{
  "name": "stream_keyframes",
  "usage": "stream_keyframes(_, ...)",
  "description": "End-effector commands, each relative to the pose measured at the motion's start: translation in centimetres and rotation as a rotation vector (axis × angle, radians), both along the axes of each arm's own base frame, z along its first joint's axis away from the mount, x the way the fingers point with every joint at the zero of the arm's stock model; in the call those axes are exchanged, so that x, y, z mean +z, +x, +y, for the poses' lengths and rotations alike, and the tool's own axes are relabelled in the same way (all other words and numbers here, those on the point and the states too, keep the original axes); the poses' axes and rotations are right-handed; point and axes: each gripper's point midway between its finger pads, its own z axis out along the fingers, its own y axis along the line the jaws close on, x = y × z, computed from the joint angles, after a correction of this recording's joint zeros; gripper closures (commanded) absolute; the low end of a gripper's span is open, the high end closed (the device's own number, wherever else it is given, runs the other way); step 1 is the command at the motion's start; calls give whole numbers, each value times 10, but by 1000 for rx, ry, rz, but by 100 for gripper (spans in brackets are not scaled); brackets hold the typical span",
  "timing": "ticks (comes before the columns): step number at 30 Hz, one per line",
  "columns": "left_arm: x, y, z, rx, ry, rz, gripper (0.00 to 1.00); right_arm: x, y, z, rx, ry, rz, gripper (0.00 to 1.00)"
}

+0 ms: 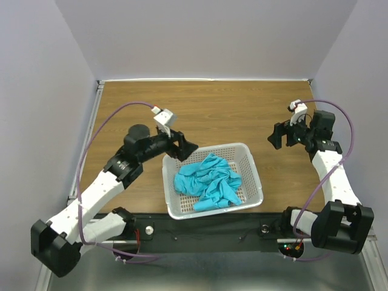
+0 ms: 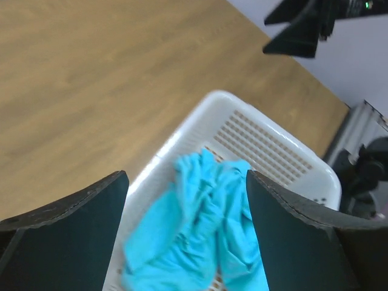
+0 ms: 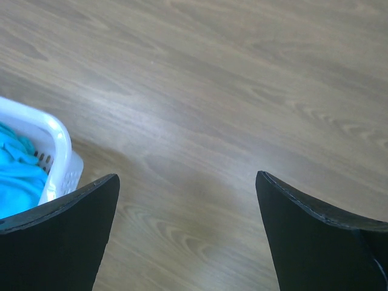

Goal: Fold and stack the t-shirts
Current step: Move the tshirt to the center of the board

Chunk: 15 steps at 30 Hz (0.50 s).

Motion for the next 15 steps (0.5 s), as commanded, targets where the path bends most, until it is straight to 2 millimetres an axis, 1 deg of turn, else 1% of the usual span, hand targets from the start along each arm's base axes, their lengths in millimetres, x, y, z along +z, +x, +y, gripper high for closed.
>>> stream_keyframes(1,-32,-22,-34,-32,43,175,13,-9,-9,9,62,55,0,0)
stream_keyframes(2,-36,-27,-43,-43,52,190,14,-12,-10,9,60,57,4,0)
stream_keyframes(3,-35,-30,-51,-45,51,204,14,-20,-14,7,54,64,20,0)
stream_keyframes(4,-46,-39,-65,-62,87,219,14,-21,-14,7,56,68,20,0)
stream_keyframes(5,-49,-41,-71,-56,101,223,14,-23,-15,6,53,73,24,0)
stream_keyframes(6,-45,-41,-78,-55,110,218,14,-22,-15,3,45,77,24,0)
stream_keyframes(7,-57,-46,-91,-62,152,225,15,-21,-16,4,49,85,20,0)
stream_keyframes(8,-52,-45,-99,-59,162,214,16,-23,-16,3,47,94,28,0)
stream_keyframes(9,-72,-44,-104,-37,234,236,17,-24,-17,4,50,96,30,0)
stream_keyframes(10,-78,-41,-108,-15,266,232,17,-25,-17,3,46,98,33,0)
stream_keyframes(11,-83,-50,-118,-27,297,228,18,-25,-17,2,44,97,33,0)
stream_keyframes(12,-93,-49,-127,-19,348,238,18,-25,-17,0,37,97,30,0)
stream_keyframes(14,-103,-47,-136,7,409,223,18,-25,-18,0,36,107,33,0)
stream_keyframes(15,-98,-50,-147,-4,416,210,18,-25,-18,0,37,109,32,0)
